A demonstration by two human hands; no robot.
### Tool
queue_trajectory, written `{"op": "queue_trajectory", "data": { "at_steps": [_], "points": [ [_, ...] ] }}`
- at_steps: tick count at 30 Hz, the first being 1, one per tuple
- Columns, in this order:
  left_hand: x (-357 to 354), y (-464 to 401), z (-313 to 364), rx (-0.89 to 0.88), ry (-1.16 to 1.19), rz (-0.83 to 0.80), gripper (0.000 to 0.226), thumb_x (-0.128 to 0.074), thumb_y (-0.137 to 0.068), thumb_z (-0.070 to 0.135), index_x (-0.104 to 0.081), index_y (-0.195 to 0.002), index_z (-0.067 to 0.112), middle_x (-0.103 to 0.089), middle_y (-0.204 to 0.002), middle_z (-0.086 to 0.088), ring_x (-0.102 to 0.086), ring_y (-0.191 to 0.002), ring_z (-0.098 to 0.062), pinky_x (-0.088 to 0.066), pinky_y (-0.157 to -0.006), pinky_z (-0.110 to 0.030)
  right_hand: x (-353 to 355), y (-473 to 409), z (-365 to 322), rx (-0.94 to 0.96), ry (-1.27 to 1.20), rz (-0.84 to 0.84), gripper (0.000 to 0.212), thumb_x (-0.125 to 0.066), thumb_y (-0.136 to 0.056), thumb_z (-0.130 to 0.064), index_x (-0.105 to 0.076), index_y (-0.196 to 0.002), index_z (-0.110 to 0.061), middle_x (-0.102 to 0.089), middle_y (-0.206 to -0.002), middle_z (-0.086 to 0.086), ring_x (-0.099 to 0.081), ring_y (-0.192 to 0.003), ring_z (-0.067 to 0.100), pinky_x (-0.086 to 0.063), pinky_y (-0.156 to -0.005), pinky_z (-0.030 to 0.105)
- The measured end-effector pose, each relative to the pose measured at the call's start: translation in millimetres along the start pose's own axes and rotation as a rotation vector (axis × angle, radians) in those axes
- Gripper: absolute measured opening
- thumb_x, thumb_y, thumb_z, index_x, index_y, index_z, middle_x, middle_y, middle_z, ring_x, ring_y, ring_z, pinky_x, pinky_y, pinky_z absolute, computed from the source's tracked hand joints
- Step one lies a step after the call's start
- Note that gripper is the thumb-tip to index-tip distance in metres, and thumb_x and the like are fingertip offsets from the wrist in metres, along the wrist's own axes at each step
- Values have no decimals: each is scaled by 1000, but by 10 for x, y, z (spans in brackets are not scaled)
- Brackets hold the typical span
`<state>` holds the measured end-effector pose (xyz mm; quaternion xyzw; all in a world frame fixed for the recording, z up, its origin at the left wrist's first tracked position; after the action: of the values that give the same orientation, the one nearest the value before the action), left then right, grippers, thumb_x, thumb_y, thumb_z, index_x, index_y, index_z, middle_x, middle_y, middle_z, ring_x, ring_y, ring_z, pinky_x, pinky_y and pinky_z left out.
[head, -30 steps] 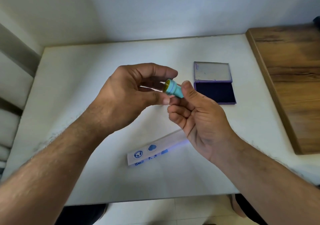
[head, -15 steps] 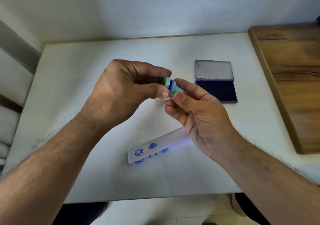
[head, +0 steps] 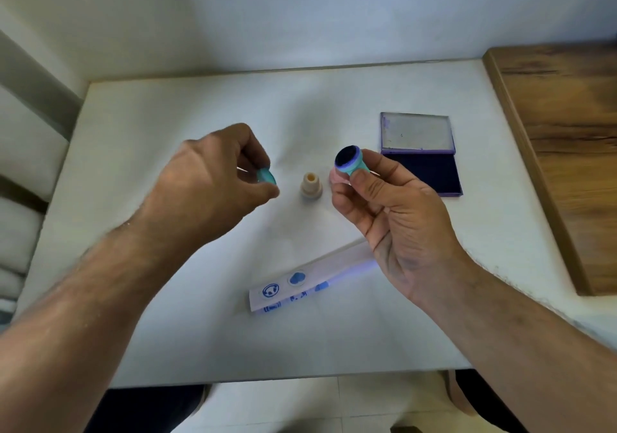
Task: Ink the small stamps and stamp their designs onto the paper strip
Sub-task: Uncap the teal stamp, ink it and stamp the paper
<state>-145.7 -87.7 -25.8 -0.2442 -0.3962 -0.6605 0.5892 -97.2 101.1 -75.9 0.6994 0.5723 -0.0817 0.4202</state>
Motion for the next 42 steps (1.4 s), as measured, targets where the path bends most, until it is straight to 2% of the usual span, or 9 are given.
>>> {"op": "queue_trajectory", "data": {
  "at_steps": [4, 6, 10, 15, 22, 30, 36, 39, 42],
  "points": [
    [-138, 31, -69, -44, -181, -69, 47, -72, -84, 27, -59, -125, 47, -69, -105, 19, -57, -80, -4, -40, -74, -19, -37, 16, 41, -32, 18, -32, 35, -65, -76, 3, -64, -112, 3, -73, -89, 17, -71, -69, 20, -58, -63, 27],
    [-168, 26, -140, -41, -301, -48, 42, -67, -89, 27, -59, -123, 50, -66, -92, 11, -49, -69, -10, -37, -70, -22, -59, 28, 68, -46, 38, -45, 34, -66, -74, 1, -66, -109, 1, -74, -87, 15, -70, -65, 19, -58, -61, 26],
    [-201, 34, -184, -67, -428, 1, 35, -61, -92, 27, -61, -119, 50, -43, -69, 16, -46, -74, -13, -36, -66, -23, -93, 47, 109, -62, 63, -62, 29, -65, -77, 0, -68, -106, -4, -75, -83, 9, -69, -62, 18, -57, -60, 26],
    [-231, 67, -114, -200, -390, 36, 30, -72, -83, 25, -67, -109, 39, -60, -99, 8, -56, -92, -18, -47, -74, -31, -122, 58, 157, -93, 67, -78, 27, -62, -80, 3, -70, -105, -4, -75, -84, 9, -68, -62, 16, -58, -60, 26],
    [-237, 32, -135, -122, -336, -29, 34, -77, -80, 26, -67, -112, 31, -58, -94, 8, -56, -87, -10, -42, -74, -23, -142, 54, 211, -106, 112, -127, 33, -64, -69, -3, -71, -100, -12, -74, -83, 4, -69, -65, 15, -57, -61, 26],
    [-169, 38, -172, -9, -284, -27, 44, -79, -79, 25, -65, -120, 33, -69, -105, 12, -62, -95, -10, -45, -81, -21, -101, 40, 203, -103, 83, -92, 30, -64, -78, 0, -68, -107, -5, -75, -92, 12, -71, -67, 18, -57, -61, 27],
    [-43, 240, 279, -109, -138, 103, 23, -71, -86, 27, -72, -107, 34, -73, -92, 16, -65, -82, -5, -45, -72, -16, 6, 23, 49, 0, 141, 33, 23, -66, -83, -1, -67, -106, -6, -75, -92, 15, -72, -71, 22, -58, -64, 30],
    [-204, 343, 463, -142, -129, 10, 27, -74, -79, 41, -74, -105, 34, -74, -93, 16, -67, -84, -4, -52, -80, -22, 98, 35, -103, 92, 220, 111, 25, -69, -83, -3, -66, -108, -4, -75, -95, 16, -73, -80, 29, -60, -67, 33],
    [-447, 420, 582, -171, -196, -128, 44, -74, -75, 51, -69, -116, 34, -72, -108, 14, -66, -95, -5, -51, -93, -25, 177, 85, -426, 281, 528, 220, 23, -70, -84, -9, -70, -107, -10, -76, -90, 6, -74, -74, 20, -61, -68, 34]
  ]
}}
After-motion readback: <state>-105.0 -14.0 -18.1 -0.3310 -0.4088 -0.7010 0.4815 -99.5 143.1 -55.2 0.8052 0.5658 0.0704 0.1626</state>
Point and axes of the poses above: each hand's wrist, its own y-axis away from the middle knuckle, its own x-axis out of the back of the hand, z = x × y, the point moved 10 cm from there along -y, towards the middle knuckle
